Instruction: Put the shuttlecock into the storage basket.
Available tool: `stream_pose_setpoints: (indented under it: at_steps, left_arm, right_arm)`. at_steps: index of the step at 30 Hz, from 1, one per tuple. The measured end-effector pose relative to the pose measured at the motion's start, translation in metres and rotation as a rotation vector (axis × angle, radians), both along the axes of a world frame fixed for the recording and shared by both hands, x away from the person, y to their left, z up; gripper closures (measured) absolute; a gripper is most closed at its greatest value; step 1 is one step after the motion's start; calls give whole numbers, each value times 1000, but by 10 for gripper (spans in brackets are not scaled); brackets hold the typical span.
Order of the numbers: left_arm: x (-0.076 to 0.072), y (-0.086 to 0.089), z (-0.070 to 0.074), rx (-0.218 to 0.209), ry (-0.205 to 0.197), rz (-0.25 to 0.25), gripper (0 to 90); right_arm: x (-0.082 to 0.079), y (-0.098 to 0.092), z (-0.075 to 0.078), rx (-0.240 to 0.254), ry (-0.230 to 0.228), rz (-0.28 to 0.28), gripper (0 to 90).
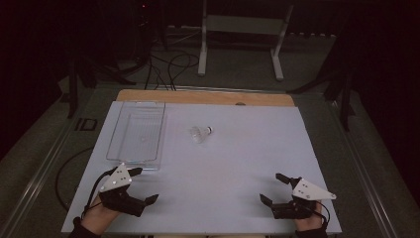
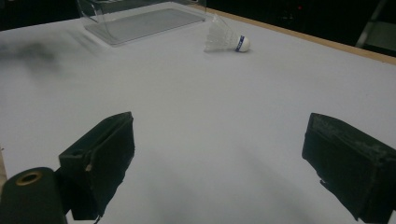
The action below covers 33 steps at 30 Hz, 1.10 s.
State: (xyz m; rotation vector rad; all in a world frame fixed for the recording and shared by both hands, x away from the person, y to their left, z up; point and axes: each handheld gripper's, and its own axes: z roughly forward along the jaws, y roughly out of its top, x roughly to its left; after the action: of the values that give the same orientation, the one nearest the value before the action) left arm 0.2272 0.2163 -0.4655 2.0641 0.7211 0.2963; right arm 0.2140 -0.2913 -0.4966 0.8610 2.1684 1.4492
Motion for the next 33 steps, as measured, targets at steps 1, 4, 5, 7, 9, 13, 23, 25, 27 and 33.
stream_pose_setpoints:
  at_steps: [1,4,5,7,9,13,23,25,27,33]
  left_arm:
    - [0,-2,1,8,1,-17,3]
    - [1,-5,2,8,18,-37,3]
    - [2,-6,2,14,21,-40,3]
    - [3,-9,1,22,29,-46,3]
    - [4,-12,0,39,39,-51,3]
    - [6,-18,-2,72,65,-55,3]
    - [11,-28,1,126,125,-37,3]
    - [12,-30,2,144,151,-30,3]
    - [13,-31,3,145,183,-35,3]
    - [13,-43,4,200,199,-55,3]
  right_arm:
    - [0,0,0,1,2,0,95]
    - [0,0,0,2,0,0,95]
    - [0,0,0,-1,0,0,95]
    - [0,1,0,-1,0,2,95]
    - [0,2,0,-3,1,2,95]
    - [0,2,-1,-14,1,2,95]
    - [0,3,-1,-13,9,8,95]
    - [0,3,-1,-13,10,10,95]
    - [0,3,-2,-13,11,10,95]
    - [1,4,-2,-15,16,12,95]
